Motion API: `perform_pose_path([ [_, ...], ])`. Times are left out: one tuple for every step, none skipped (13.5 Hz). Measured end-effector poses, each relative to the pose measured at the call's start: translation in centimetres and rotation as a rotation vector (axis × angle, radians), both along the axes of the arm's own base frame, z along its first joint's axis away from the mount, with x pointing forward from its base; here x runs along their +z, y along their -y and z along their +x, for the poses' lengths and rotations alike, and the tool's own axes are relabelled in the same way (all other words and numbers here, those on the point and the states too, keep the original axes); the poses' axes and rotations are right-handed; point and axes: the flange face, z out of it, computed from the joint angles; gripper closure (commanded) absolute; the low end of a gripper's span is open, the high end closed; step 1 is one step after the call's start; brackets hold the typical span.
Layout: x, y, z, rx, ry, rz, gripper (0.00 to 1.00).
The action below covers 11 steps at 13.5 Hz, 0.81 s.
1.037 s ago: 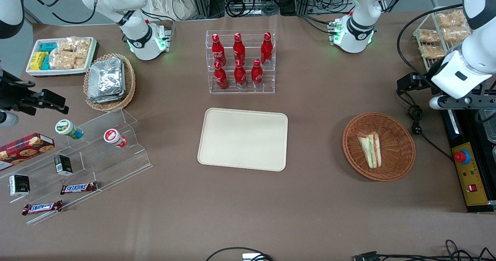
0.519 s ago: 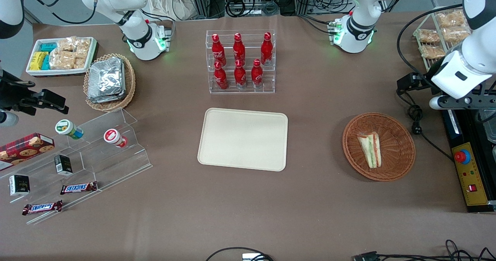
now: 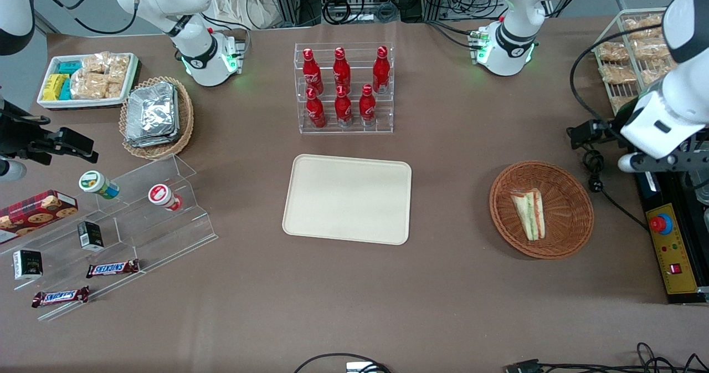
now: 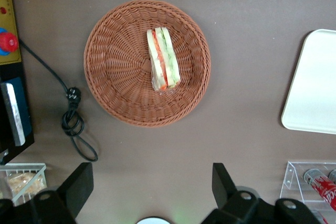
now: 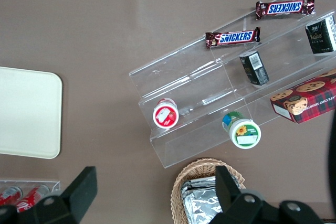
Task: Place sandwich from basket to tray
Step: 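Lower the open left gripper over the wrapped sandwich in the basket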
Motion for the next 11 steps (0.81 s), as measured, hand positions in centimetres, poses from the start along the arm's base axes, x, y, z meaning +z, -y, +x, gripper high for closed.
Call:
perform_pose_path([
  [-1.4,0.1,0.8,-0.001,-0.007,-0.003,0.0],
  [-2.9,0.1,1.6,-0.003,-0.015,-0.006,0.0],
  [-4.4,0.2,2.3,-0.004,-0.021,-0.005,0.0],
  [-6.0,0.2,2.9,-0.007,-0.025,-0.001,0.0],
  [-7.5,0.1,3.2,-0.01,-0.032,0.007,0.0],
  [-8.8,0.1,3.4,-0.012,-0.04,0.013,0.0],
  [-10.1,0.0,3.6,-0.012,-0.053,0.018,0.0],
  [-11.4,-0.1,3.9,-0.01,-0.061,0.019,0.0],
  [-12.8,-0.2,4.4,-0.007,-0.064,0.019,0.0],
  [-14.5,-0.3,4.8,-0.001,-0.071,0.019,0.0],
  [-16.5,-0.5,5.2,0.013,-0.088,0.02,0.0],
])
